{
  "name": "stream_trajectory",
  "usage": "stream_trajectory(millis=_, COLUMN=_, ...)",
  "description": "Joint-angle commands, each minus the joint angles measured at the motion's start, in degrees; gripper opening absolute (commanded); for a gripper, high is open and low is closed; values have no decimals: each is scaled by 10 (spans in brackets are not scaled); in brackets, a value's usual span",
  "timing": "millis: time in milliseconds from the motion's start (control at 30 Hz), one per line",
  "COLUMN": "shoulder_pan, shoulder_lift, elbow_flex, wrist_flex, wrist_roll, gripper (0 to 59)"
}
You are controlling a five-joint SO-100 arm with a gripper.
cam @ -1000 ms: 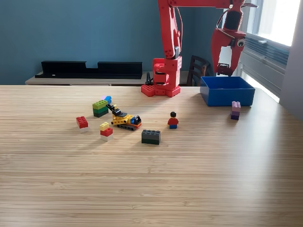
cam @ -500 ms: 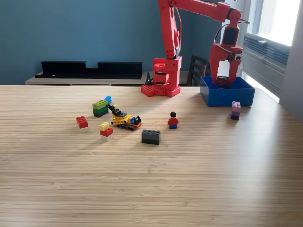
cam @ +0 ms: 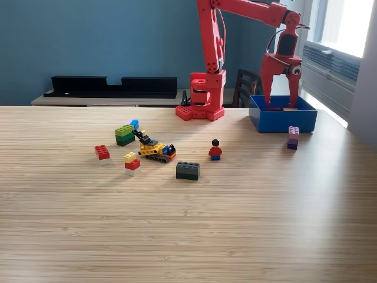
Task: Grasp a lego block and put it in the bin.
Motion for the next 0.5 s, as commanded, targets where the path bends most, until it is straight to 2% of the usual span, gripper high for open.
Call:
stream_trajectory(millis=33, shoulder_pan=16, shoulder_lift=41, elbow_flex=-118, wrist_flex=40, wrist_roll=-5, gripper=144)
stream_trajectory(millis=167, shoulder_pan=82, shoulder_lift=44, elbow_flex=-210, wrist_flex=74, wrist_roll=5, gripper=3)
stream_trajectory(millis=333, shoulder_pan=201, shoulder_lift=49, elbow_flex=-274, wrist_flex=84, wrist_roll=26, gripper=0)
stream_trajectory(millis=500, shoulder_pan=343, shoulder_lift=49, elbow_flex=-248, wrist_flex=83, wrist_roll=33, gripper=0)
